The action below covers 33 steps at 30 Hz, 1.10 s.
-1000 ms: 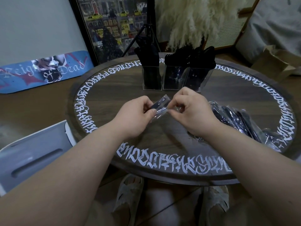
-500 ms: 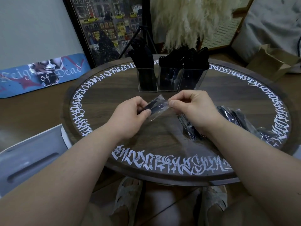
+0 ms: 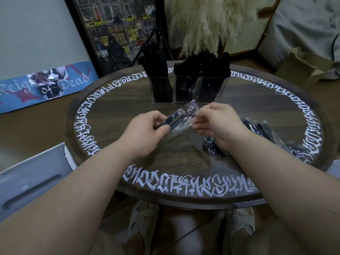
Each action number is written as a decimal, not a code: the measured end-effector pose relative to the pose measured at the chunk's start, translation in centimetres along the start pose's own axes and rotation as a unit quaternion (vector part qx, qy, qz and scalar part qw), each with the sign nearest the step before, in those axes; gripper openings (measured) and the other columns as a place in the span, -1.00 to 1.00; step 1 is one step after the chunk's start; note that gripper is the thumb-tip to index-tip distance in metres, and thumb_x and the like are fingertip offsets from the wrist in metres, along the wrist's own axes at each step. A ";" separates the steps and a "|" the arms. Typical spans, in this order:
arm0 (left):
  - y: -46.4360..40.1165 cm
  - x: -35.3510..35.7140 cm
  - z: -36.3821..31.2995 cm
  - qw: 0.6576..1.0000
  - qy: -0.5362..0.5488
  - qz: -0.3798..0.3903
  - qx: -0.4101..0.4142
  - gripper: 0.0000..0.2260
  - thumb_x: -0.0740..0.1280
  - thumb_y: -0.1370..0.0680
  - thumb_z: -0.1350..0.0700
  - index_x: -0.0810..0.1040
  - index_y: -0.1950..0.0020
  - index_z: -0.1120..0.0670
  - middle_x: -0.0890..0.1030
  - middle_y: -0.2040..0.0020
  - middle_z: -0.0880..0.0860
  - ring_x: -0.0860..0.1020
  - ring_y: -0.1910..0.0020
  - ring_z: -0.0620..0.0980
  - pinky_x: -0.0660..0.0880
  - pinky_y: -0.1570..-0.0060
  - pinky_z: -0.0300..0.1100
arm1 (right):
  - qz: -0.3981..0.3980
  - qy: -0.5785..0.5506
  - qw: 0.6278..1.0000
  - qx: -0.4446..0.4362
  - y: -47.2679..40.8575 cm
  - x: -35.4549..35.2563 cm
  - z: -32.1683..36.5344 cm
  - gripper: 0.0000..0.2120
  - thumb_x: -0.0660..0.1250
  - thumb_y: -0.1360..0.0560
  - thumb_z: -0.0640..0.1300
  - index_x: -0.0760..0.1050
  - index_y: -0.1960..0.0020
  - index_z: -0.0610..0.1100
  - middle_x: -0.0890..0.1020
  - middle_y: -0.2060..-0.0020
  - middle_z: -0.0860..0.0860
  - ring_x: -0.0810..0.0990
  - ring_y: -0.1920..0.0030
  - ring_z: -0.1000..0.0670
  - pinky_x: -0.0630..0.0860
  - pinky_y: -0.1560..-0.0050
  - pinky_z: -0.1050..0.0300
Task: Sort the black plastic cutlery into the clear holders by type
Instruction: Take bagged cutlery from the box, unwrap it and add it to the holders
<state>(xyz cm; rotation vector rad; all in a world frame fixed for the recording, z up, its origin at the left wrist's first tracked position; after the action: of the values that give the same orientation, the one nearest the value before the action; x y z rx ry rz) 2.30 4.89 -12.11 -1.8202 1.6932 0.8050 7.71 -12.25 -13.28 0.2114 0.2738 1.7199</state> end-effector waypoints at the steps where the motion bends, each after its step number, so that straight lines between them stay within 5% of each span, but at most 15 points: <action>1: 0.0 0.0 0.0 1.000 -0.002 0.001 -0.002 -0.95 0.34 -0.55 0.06 0.54 0.01 -0.09 0.58 0.23 -0.11 0.51 0.22 -0.16 0.33 0.25 -0.29 | 0.000 -0.022 0.999 0.037 -0.1 0.0 -0.6 -0.84 0.23 -0.51 -0.32 0.43 0.22 -0.15 0.62 0.39 -0.07 0.57 0.38 -0.02 0.48 0.28 0.12; 4: 0.0 0.2 0.2 1.000 -0.012 0.004 -0.013 -0.95 0.34 -0.55 0.06 0.52 0.02 -0.09 0.56 0.26 -0.12 0.49 0.24 -0.18 0.31 0.28 -0.30 | -0.054 0.147 0.987 -0.028 -0.4 -0.7 -0.2 -0.87 0.30 -0.47 -0.29 0.40 0.18 -0.11 0.55 0.29 -0.03 0.51 0.32 -0.04 0.40 0.33 0.24; 6: -0.1 0.1 0.6 0.999 -0.018 0.000 -0.026 -0.95 0.34 -0.55 0.05 0.52 0.02 -0.09 0.57 0.24 -0.13 0.52 0.21 -0.18 0.32 0.27 -0.30 | -0.134 0.353 0.899 -0.221 0.9 -0.4 2.9 -0.90 0.32 -0.44 -0.25 0.43 0.15 -0.09 0.48 0.20 0.03 0.46 0.22 -0.01 0.27 0.28 0.24; 8: -0.2 0.0 1.0 0.999 -0.035 -0.006 -0.039 -0.95 0.35 -0.54 0.03 0.52 0.01 -0.08 0.60 0.18 -0.10 0.55 0.15 -0.11 0.35 0.24 -0.25 | -0.148 0.372 0.804 -0.439 3.8 1.3 5.8 -0.95 0.32 -0.42 -0.26 0.50 0.16 -0.14 0.50 0.17 0.00 0.47 0.17 -0.01 0.29 0.20 0.24; 10: -0.2 -0.1 1.1 0.998 -0.043 -0.010 -0.047 -0.95 0.35 -0.54 0.02 0.52 0.01 -0.07 0.61 0.16 -0.07 0.55 0.14 -0.08 0.37 0.22 -0.21 | -0.083 0.379 0.775 -0.499 4.7 2.8 5.8 -0.93 0.33 -0.44 -0.25 0.58 0.12 -0.16 0.57 0.19 -0.02 0.53 0.17 -0.02 0.46 0.14 0.16; 13: 0.0 0.0 0.8 0.999 -0.029 -0.002 -0.043 -0.98 0.32 -0.56 0.02 0.53 0.03 -0.08 0.60 0.18 -0.09 0.54 0.19 -0.09 0.40 0.23 -0.19 | 0.002 0.464 0.819 -0.337 2.4 3.5 2.7 -0.82 0.28 -0.53 -0.17 0.61 -0.07 -0.09 0.62 0.09 -0.01 0.57 0.07 -0.03 0.51 -0.03 0.06; 16: 0.1 -0.1 0.3 0.999 -0.019 0.008 -0.029 -0.90 0.23 -0.61 0.06 0.54 0.02 -0.07 0.60 0.15 -0.11 0.52 0.18 -0.13 0.38 0.24 -0.24 | -0.048 0.391 0.886 -0.246 1.1 2.0 2.4 -0.77 0.23 -0.56 -0.17 0.59 -0.13 -0.06 0.63 0.01 0.02 0.57 -0.02 0.00 0.48 -0.13 0.10; 23: 0.3 -0.4 0.4 1.000 0.009 0.002 -0.028 -0.90 0.26 -0.60 0.10 0.53 0.03 -0.09 0.62 0.20 -0.14 0.56 0.22 -0.21 0.34 0.28 -0.36 | 0.004 0.214 0.970 -0.111 0.0 1.5 1.0 -0.83 0.32 -0.48 -0.22 0.65 0.21 -0.05 0.56 0.44 0.09 0.45 0.38 0.06 0.40 0.32 0.15; 28: 0.4 0.0 -0.2 1.000 0.017 0.025 -0.007 -0.83 0.27 -0.60 0.11 0.52 0.13 -0.14 0.63 0.25 -0.12 0.53 0.34 -0.31 0.35 0.36 -0.45 | 0.084 0.108 0.988 -0.065 0.0 2.4 0.6 -0.78 0.28 -0.53 -0.28 0.64 0.20 -0.09 0.59 0.45 0.11 0.43 0.41 0.13 0.35 0.41 0.29; 33: 0.3 -0.2 0.2 1.000 -0.012 0.000 -0.013 -0.90 0.32 -0.57 0.08 0.57 0.07 -0.13 0.62 0.17 -0.14 0.56 0.17 -0.20 0.43 0.19 -0.32 | 0.093 0.184 0.975 -0.080 -0.1 2.5 0.4 -0.80 0.31 -0.52 -0.25 0.64 0.18 -0.05 0.62 0.34 0.01 0.53 0.34 0.11 0.46 0.33 0.24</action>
<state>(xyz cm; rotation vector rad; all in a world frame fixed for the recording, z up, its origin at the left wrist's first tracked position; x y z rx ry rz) 1.94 5.13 -12.05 -1.8200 1.6754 0.8511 7.54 -9.75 -12.99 -0.2097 0.3950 1.9533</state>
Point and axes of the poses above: each hand's wrist, its own y-axis away from the middle knuckle, its own x-axis out of the palm, z = x × y, the point moved 7 cm from there along -y, towards the middle knuckle
